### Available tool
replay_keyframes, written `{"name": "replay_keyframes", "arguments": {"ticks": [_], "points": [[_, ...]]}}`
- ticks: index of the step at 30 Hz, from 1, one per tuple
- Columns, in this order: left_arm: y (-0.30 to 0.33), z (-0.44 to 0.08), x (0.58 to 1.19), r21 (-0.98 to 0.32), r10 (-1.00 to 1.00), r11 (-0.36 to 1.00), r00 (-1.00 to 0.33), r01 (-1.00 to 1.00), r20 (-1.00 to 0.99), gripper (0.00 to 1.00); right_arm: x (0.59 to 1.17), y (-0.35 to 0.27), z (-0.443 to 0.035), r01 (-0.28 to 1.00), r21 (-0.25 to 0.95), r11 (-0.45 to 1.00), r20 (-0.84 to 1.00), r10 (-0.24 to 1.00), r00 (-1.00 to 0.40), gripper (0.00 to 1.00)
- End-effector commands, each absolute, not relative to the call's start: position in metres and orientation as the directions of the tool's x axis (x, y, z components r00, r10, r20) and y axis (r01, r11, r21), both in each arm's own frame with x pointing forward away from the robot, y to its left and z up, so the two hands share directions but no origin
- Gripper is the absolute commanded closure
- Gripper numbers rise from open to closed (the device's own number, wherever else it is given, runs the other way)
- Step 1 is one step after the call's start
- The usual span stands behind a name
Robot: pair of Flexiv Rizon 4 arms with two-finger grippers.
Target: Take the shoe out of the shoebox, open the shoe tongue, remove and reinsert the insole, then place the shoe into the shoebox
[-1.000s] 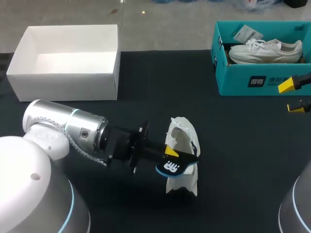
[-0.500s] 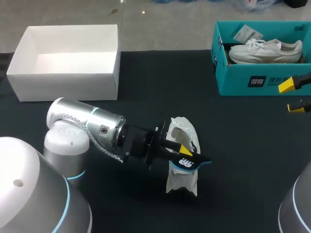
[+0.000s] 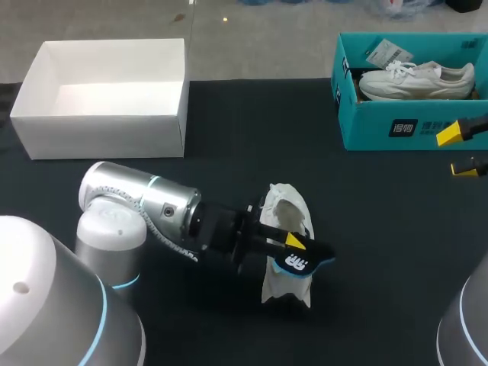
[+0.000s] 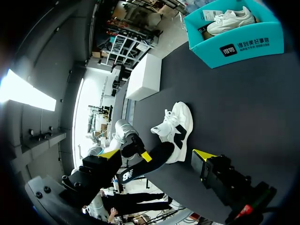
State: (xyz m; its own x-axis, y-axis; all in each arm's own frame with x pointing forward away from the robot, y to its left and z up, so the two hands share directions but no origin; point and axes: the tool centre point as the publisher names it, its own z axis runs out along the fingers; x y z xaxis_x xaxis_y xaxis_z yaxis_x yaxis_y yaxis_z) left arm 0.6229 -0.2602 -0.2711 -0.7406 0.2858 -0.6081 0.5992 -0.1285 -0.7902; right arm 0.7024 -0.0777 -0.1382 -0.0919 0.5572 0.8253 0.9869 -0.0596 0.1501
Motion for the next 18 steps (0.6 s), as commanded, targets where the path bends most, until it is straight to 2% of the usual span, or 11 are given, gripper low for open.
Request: {"name": "replay_keyframes", "arguments": {"ticks": [1,12,18], "points": [[-0.250,-0.257,0.613,-0.783,0.269,-0.130,-0.738,0.609,-0.619,1.00,0.702,-0.077,-0.139,0.987,0.149,-0.060,0.825,0.559,-0.090,0.00],[-0.241,-0.250,0.611,-0.768,0.262,-0.120,-0.727,0.629,-0.635,1.00,0.702,-0.077,-0.139,0.987,0.149,-0.060,0.825,0.559,-0.090,0.00],[-0.224,-0.263,0.619,-0.783,0.249,-0.054,-0.751,0.620,-0.612,1.00,0.702,-0.077,-0.139,0.987,0.149,-0.060,0.825,0.559,-0.090,0.00]]}}
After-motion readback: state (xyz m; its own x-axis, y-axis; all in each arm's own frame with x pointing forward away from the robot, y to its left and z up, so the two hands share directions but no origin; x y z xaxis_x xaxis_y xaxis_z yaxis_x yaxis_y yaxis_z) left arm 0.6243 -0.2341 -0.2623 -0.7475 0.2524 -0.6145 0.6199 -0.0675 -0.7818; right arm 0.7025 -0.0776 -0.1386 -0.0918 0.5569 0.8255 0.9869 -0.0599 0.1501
